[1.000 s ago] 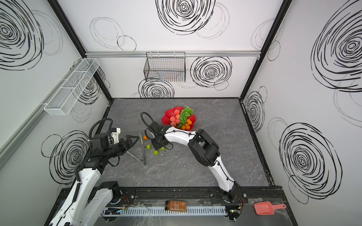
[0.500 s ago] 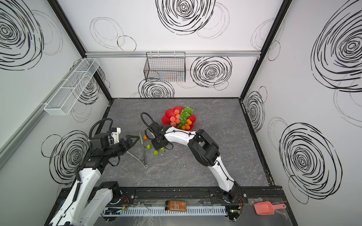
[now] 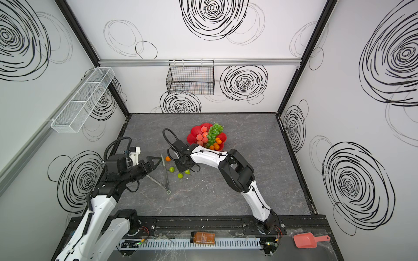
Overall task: Arrange fruit in a fruit bowl
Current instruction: Pick up the fruit from the center of the table, then place the fruit in the fruit bowl.
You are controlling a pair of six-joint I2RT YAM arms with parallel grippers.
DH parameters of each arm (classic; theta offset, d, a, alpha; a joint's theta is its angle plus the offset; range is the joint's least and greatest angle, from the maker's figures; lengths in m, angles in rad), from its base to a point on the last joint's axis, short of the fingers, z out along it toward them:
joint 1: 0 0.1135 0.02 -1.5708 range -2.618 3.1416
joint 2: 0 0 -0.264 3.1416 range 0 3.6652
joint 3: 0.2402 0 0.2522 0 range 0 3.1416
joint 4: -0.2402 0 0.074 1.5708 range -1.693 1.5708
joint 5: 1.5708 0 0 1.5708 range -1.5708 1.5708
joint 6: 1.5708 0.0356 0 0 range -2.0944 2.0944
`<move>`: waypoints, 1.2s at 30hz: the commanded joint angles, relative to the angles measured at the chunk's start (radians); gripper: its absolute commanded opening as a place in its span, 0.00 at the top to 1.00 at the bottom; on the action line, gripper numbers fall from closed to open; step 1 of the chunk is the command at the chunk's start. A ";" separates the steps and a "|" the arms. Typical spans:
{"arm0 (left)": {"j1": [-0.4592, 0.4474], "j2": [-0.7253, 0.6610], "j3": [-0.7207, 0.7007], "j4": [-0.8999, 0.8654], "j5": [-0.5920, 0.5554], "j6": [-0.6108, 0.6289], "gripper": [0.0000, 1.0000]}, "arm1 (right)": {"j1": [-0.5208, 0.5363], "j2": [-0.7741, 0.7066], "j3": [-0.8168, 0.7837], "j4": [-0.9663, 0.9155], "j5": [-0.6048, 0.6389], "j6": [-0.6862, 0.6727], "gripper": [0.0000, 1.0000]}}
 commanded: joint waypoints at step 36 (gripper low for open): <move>-0.583 0.432 0.197 0.368 -0.352 -0.084 0.04 | -0.309 -0.245 -0.184 -0.005 0.047 0.055 0.63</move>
